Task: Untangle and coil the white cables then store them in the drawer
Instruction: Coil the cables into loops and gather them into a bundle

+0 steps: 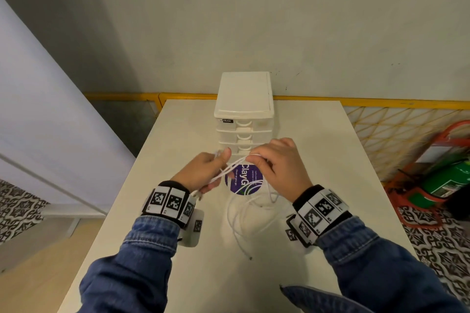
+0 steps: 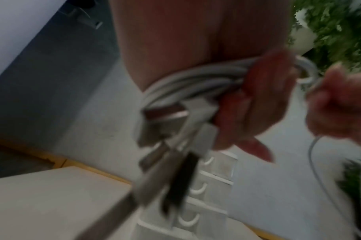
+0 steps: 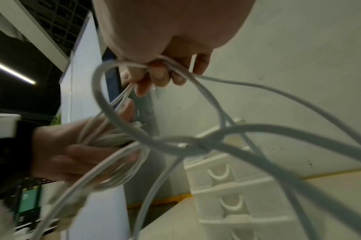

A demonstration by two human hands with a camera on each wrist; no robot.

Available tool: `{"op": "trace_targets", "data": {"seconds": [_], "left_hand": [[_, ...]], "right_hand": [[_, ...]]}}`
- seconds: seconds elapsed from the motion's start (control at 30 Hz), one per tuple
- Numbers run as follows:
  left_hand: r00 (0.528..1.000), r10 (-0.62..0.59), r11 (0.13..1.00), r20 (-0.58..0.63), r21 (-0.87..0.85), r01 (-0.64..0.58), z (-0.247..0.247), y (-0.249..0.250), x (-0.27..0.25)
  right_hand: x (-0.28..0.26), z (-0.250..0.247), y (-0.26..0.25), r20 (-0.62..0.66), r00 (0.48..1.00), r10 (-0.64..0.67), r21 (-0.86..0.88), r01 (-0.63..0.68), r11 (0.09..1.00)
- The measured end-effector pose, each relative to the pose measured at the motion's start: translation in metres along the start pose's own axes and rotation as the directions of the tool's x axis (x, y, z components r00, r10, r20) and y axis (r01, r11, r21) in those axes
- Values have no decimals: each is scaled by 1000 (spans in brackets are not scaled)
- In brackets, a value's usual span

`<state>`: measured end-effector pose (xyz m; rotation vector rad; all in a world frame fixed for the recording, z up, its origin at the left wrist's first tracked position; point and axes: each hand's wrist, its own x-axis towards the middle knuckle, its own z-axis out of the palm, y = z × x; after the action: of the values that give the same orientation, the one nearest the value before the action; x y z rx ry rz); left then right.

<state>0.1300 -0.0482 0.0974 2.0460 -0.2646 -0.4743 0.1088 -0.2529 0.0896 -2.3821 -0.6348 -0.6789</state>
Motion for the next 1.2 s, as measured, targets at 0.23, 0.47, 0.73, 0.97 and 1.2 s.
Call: {"op": "trace_targets", "data": {"seconds": [0.23,0.47,0.73,0.97,1.2], "left_hand": [[999,43,957,10,-287,-38,-1,9,-5],[926,-27,869,-377,-466,-164,-16,15,-2],[772,-206,713,-601,-633,-301,-36,4,-6],[894,-156,845,-420,-526,-99,-13,15,-3],[990,18,927,-139,-369,-69,9,43,-7]], "right_hand": [[-30,15,63,320,921,224,-165,-179,970],[-72,24,93,342,823,453,-249,-385,889],[-71,-1,100,139,802,581,-325,-517,792],[-42,7,69,213,804,555,34,-574,818],[9,1,6,160,974,158,244,-194,950]]}}
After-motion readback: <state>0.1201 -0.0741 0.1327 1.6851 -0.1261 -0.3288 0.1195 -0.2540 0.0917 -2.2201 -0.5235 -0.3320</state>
